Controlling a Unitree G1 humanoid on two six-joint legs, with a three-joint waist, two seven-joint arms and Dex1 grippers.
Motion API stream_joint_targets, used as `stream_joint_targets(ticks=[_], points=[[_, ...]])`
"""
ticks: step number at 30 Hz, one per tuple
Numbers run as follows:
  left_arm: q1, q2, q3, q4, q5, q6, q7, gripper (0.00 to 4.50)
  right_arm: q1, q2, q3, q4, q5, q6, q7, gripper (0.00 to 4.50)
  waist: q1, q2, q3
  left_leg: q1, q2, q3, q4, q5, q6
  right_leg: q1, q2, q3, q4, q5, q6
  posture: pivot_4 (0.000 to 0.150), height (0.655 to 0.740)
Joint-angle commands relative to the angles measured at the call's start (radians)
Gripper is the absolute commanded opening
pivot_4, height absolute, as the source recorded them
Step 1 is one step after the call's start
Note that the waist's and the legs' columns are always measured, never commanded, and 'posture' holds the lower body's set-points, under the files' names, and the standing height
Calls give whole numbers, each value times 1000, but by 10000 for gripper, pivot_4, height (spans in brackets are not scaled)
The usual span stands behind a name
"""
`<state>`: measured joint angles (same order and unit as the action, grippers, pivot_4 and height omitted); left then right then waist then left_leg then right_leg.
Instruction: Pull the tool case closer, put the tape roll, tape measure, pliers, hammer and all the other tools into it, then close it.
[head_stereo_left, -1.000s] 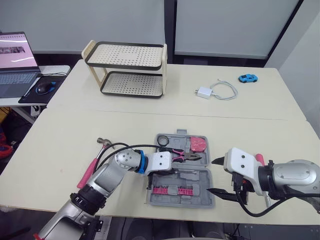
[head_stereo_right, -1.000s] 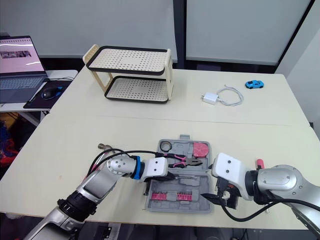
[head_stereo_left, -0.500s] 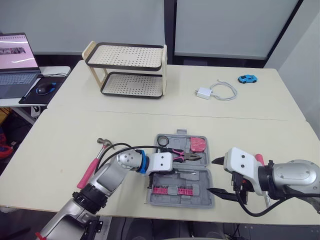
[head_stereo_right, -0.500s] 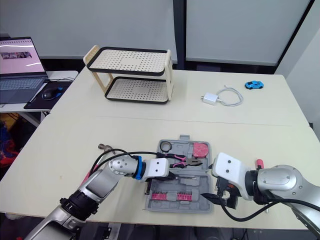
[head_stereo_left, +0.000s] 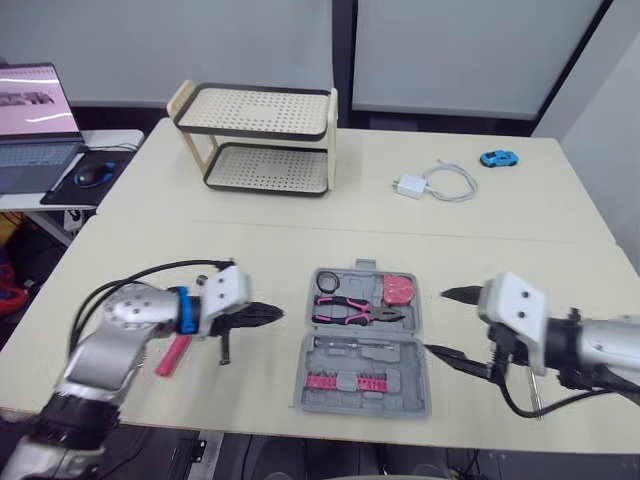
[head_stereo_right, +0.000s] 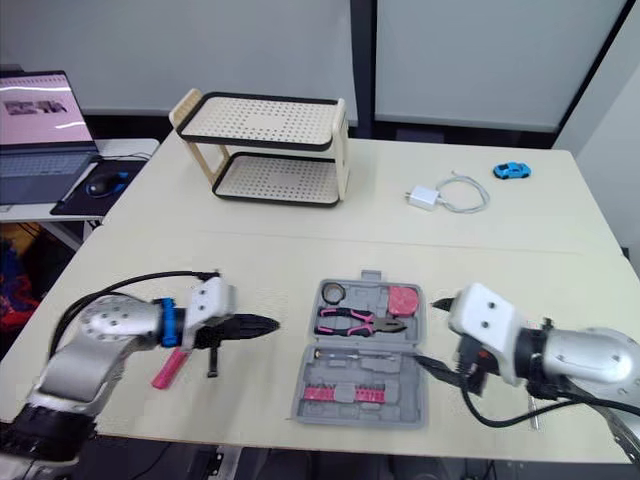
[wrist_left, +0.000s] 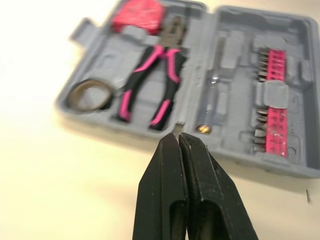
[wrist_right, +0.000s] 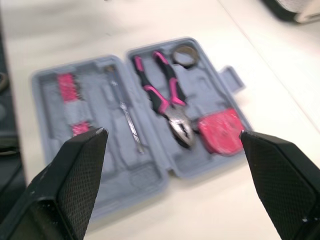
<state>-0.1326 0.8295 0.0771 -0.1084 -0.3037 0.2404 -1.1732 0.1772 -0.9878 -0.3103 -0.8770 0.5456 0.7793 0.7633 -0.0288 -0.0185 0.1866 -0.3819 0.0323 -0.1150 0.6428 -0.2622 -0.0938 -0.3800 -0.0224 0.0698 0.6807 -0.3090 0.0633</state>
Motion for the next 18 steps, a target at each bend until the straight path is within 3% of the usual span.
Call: stream_joint_targets(ticks=[1, 6, 7, 10, 18], points=[[75, 18, 208, 84, -47, -21, 71, 254, 131, 38, -202, 68, -67, -126, 87, 45000, 0, 0, 0, 1, 0, 0, 0, 0, 0, 0, 0, 0, 0, 0, 0, 1500, 7350], [237, 39, 417, 207, -60, -8, 117, 254, 327, 89, -365, 217, -154, -311, 221, 45000, -6, 0, 0, 2, 0, 2, -1, 0, 1, 1, 0, 1, 0, 0, 0, 1500, 7350], [267, 41, 452, 234, -65, 3, 124, 1983, 355, 104, -380, 238, -167, -340, 232, 45000, -6, 0, 0, 3, 0, 2, -1, 0, 1, 1, 0, 1, 0, 0, 0, 1500, 7350], [344, 48, 525, 305, -78, 21, 123, 8859, 428, 143, -415, 295, -194, -405, 267, 45000, -5, -1, 0, 3, 1, 2, -1, 0, 1, 2, 0, 1, 0, 0, -1, 1500, 7350], [454, 56, 624, 416, -103, 87, 133, 34742, 582, 184, -501, 437, -214, -503, 379, 45000, -5, -4, -2, 4, 1, 3, -1, 0, 0, 2, 0, 1, 0, -2, -1, 1500, 7350]])
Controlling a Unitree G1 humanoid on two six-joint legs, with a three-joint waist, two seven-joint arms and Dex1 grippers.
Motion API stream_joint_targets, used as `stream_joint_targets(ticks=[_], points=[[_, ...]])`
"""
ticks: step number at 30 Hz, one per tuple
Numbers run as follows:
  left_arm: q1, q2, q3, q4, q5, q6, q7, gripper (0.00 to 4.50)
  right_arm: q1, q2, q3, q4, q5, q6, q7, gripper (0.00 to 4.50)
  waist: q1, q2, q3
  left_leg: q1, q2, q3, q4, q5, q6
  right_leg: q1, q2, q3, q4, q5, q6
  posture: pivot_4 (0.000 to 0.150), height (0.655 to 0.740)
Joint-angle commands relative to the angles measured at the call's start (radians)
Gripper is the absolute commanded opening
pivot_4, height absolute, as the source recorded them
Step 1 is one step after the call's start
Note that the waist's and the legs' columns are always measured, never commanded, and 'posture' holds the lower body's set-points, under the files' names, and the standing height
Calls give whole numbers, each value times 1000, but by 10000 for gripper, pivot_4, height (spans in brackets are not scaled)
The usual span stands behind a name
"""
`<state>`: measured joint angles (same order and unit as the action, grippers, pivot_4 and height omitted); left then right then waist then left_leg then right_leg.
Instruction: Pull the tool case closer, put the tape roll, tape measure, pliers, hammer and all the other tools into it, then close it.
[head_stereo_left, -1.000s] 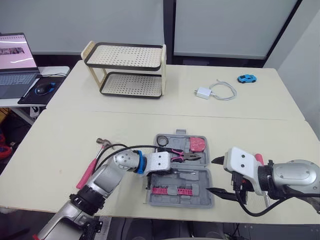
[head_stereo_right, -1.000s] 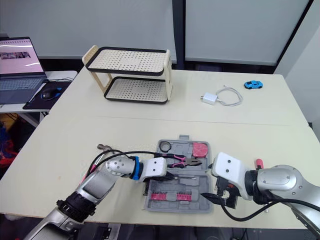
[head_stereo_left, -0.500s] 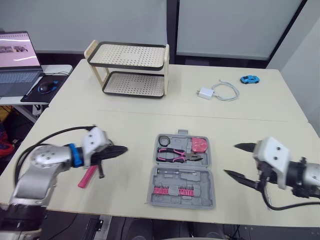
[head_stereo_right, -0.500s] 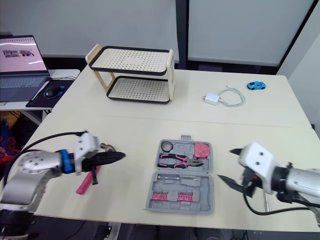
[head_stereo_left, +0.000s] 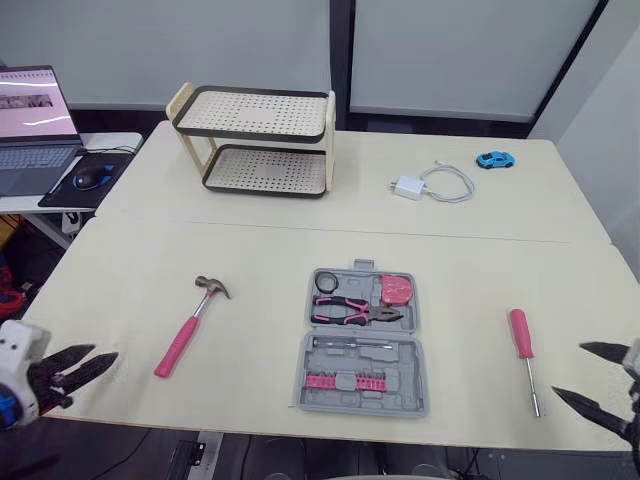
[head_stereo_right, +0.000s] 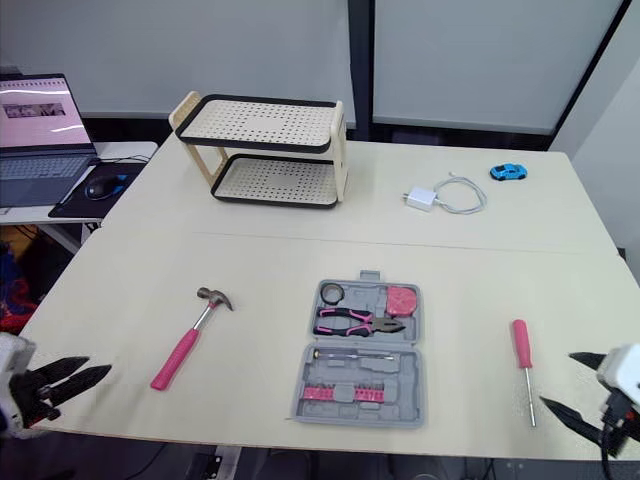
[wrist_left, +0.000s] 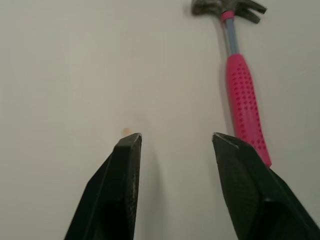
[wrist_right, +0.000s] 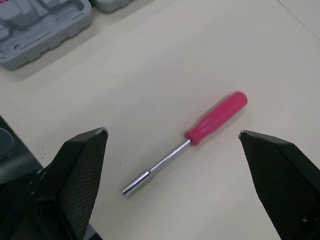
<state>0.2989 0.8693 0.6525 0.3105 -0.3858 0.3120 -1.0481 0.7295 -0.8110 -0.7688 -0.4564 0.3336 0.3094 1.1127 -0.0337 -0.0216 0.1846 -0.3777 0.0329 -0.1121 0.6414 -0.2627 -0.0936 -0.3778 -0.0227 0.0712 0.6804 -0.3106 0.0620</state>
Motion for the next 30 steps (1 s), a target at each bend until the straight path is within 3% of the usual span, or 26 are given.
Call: stream_joint_targets(ticks=[1, 3, 4, 22, 30], points=[[33, 14, 49, -9, -22, 21, 7, 38008, 36, 8, -42, 22, -2, -37, 34, 45000, 0, -1, 0, 0, 0, 0, 0, 0, 0, 0, 0, 0, 0, 0, 0, 1500, 7350], [51, 6, 46, -26, -26, 26, 10, 44578, 37, 4, -39, 32, -4, -46, 35, 45000, 0, -1, -1, 1, 0, 0, -1, 0, 0, 0, 0, 0, 0, 0, -1, 1500, 7350], [56, 3, 45, -34, -29, 28, 10, 44865, 37, 0, -37, 37, -10, -53, 35, 45000, 0, -1, -1, 1, 0, 1, -1, 0, 0, 0, 0, 0, 0, 0, -1, 1500, 7350], [172, -46, 38, -219, -70, 95, 14, 44865, -41, -87, -38, 147, -35, -96, 82, 45000, 0, -4, -2, 10, 1, 4, -5, 0, -1, 6, 0, 3, 0, -4, 0, 1500, 7350], [147, -114, 21, -305, -81, 128, 109, 44865, -195, -162, 91, -49, 72, -21, 108, 45000, -3, -4, -2, 12, 1, 4, -6, 0, -1, 8, 0, 3, 0, -6, 3, 1500, 7350]])
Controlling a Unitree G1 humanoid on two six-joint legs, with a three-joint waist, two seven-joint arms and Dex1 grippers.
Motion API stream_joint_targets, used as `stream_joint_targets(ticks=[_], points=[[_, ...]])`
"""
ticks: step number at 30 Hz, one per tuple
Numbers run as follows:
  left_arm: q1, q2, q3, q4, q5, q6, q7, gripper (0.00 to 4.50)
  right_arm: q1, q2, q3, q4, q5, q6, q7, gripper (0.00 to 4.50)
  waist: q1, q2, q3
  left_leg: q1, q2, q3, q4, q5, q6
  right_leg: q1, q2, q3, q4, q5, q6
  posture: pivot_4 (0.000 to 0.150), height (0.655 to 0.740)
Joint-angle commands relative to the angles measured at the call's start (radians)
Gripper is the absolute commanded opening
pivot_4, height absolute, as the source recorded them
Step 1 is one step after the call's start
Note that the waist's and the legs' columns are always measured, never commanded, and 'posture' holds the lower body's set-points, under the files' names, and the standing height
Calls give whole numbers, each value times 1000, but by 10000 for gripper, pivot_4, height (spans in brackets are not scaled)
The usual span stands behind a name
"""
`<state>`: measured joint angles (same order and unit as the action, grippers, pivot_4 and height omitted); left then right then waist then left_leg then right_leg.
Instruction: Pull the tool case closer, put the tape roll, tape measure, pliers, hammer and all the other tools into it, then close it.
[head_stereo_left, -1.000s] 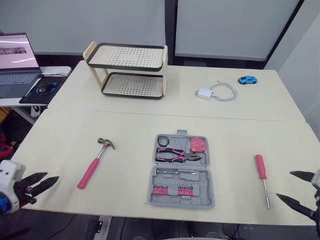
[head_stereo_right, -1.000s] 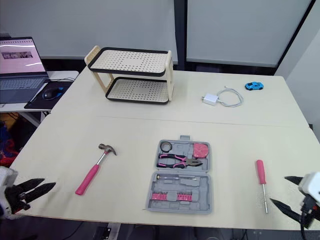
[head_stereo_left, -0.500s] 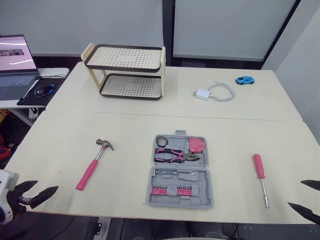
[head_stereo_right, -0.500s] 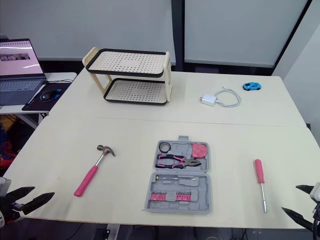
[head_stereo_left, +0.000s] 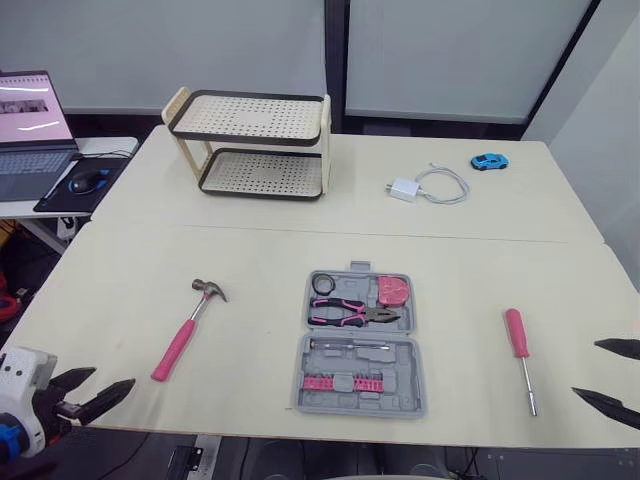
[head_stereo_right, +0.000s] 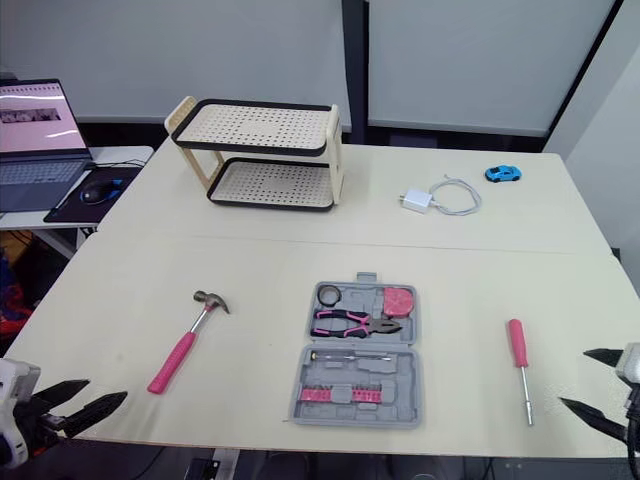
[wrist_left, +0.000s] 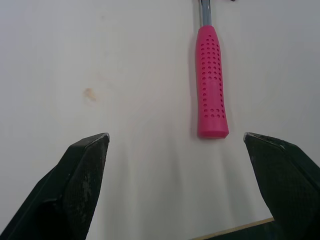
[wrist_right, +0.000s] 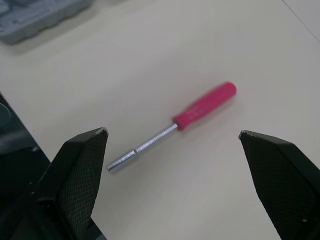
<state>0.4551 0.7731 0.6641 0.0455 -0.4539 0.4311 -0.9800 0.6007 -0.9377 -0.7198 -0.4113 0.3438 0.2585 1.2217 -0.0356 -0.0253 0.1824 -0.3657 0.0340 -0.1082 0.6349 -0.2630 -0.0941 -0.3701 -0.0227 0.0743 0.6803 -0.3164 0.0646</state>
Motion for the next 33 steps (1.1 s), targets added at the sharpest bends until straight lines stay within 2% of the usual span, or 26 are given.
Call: stream_joint_targets(ticks=[1, 8, 11, 16, 23, 29, 33], points=[[-14, -33, 6, -59, -19, 18, 59, 44865, -122, -55, 88, -139, 98, 62, -12, 45000, -4, 0, 0, 0, 0, 0, 0, 0, 0, 0, 0, 0, 0, 0, 0, 1500, 7350], [-102, -111, -63, -129, -3, 10, 174, 44865, -491, -125, 379, -309, 310, 287, -106, 45000, 3, -1, 0, 0, 0, -1, 0, 0, 0, 0, 0, -1, 0, 3, -4, 1500, 7350], [-176, -143, -117, -113, 19, -8, 222, 44865, -630, -112, 489, -325, 340, 339, -145, 45000, 10, -1, 0, -1, -1, -2, 0, 0, 0, 0, -1, -2, -1, 3, -4, 1500, 7350], [-296, -170, -223, -57, 76, -38, 280, 44865, -767, -75, 608, -322, 348, 383, -194, 45000, 8, -1, 0, -2, -1, -3, 0, 0, 0, 0, -1, -3, -1, 3, -4, 1500, 7350], [-472, -202, -326, 104, 157, -41, 384, 44865, -824, -49, 670, -312, 335, 400, -223, 45000, 7, -1, 0, -2, -1, -3, 0, 0, 0, -1, -1, -3, 0, 4, -4, 1500, 7350], [-521, -203, -404, 204, 217, -96, 376, 44865, -817, -55, 671, -313, 329, 395, -224, 45000, 6, 0, 0, -2, -1, -3, 0, 0, 0, -1, -1, -3, 0, 4, -4, 1500, 7350], [-517, -203, -433, 214, 228, -116, 346, 36016, -801, -61, 661, -323, 331, 398, -226, 45000, 6, 0, -1, -2, -1, -3, 0, 0, 0, -1, -1, -3, 1, 4, -3, 1500, 7350]])
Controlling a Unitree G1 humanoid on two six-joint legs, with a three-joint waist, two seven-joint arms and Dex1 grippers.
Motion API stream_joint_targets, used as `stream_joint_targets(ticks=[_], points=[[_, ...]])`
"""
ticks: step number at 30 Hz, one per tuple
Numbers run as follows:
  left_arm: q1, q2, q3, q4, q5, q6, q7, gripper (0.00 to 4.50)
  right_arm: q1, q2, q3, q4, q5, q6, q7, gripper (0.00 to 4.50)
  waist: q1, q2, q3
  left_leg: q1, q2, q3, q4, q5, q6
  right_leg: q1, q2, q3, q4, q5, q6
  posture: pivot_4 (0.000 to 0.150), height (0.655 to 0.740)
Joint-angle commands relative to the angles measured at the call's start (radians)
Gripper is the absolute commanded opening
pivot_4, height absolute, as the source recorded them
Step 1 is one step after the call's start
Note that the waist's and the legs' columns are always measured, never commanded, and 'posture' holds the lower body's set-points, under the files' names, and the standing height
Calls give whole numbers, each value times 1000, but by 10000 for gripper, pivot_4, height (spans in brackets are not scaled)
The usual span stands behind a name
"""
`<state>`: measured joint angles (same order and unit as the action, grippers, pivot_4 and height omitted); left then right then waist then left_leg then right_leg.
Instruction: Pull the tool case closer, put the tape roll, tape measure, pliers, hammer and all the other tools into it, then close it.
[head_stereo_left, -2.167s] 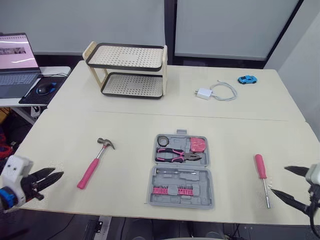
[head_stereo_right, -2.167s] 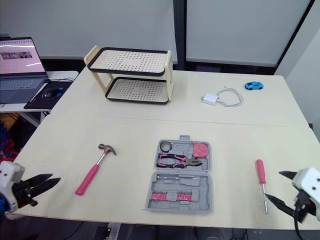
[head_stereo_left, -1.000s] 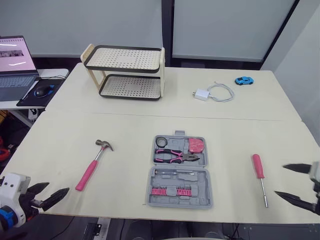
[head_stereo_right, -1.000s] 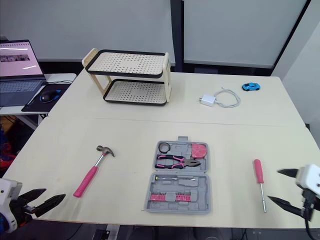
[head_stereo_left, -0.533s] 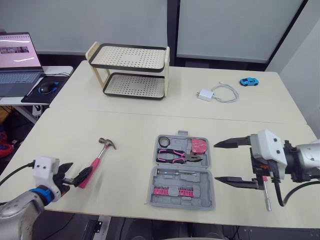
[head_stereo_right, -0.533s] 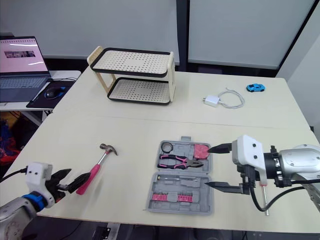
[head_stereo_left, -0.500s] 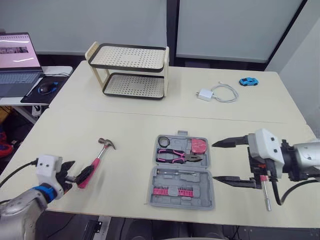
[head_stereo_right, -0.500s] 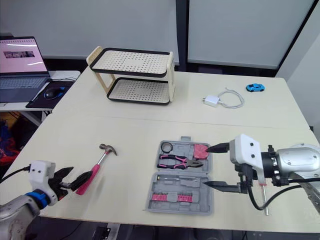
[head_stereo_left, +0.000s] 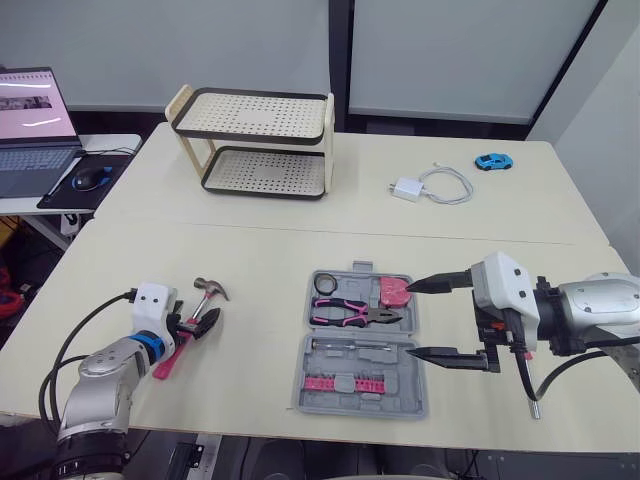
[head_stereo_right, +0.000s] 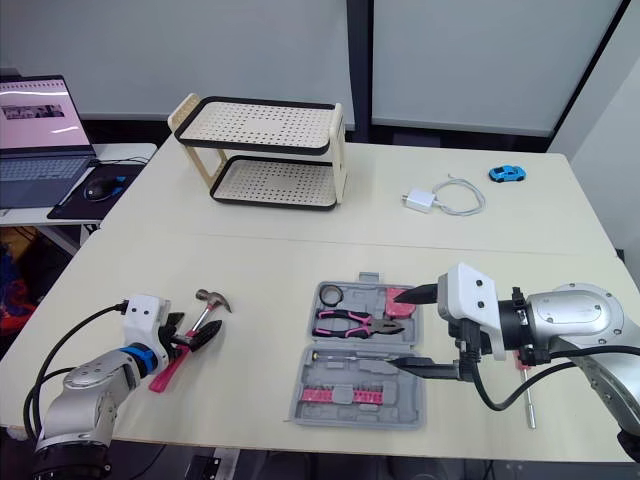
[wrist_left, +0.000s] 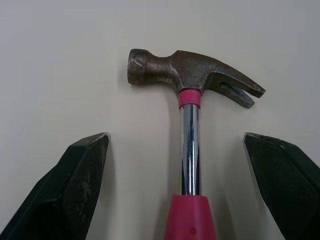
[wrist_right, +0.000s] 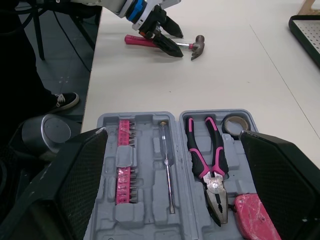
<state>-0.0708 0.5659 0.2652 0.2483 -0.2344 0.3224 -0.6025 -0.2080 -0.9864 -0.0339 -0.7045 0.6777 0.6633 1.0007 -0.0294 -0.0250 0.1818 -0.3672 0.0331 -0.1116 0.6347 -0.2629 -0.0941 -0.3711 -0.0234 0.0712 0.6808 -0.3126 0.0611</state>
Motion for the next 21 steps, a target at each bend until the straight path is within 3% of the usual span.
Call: stream_joint_targets(ticks=[1, 11, 16, 21], points=[[10, 4, -37, 12, 3, -3, -43, 33139, 13, -14, -28, -33, -2, -6, -5, 45000, 0, 0, 0, 0, 0, 0, 0, 0, 0, 0, 0, 0, 0, 0, 0, 1500, 7350], [17, 10, -45, 28, 0, -20, -84, 4834, 81, -29, -64, -59, -12, -14, -23, 45000, 1, 2, -1, 0, 0, 0, 0, 0, 0, 0, 0, 0, 0, 0, 0, 1500, 7350], [11, 38, -34, -21, -13, -58, -128, 3839, 123, -24, -89, -74, -25, -21, -39, 45000, 0, 2, -1, 0, -1, 0, 0, 0, 0, 0, 0, 0, 0, 0, 0, 1500, 7350], [63, 78, -18, -234, -76, -27, -205, 3650, 155, -19, -137, -86, -21, -14, -64, 45000, 0, 0, 1, -2, 0, 0, 0, 0, 0, -1, 0, 0, -1, 0, 0, 1500, 7350]])
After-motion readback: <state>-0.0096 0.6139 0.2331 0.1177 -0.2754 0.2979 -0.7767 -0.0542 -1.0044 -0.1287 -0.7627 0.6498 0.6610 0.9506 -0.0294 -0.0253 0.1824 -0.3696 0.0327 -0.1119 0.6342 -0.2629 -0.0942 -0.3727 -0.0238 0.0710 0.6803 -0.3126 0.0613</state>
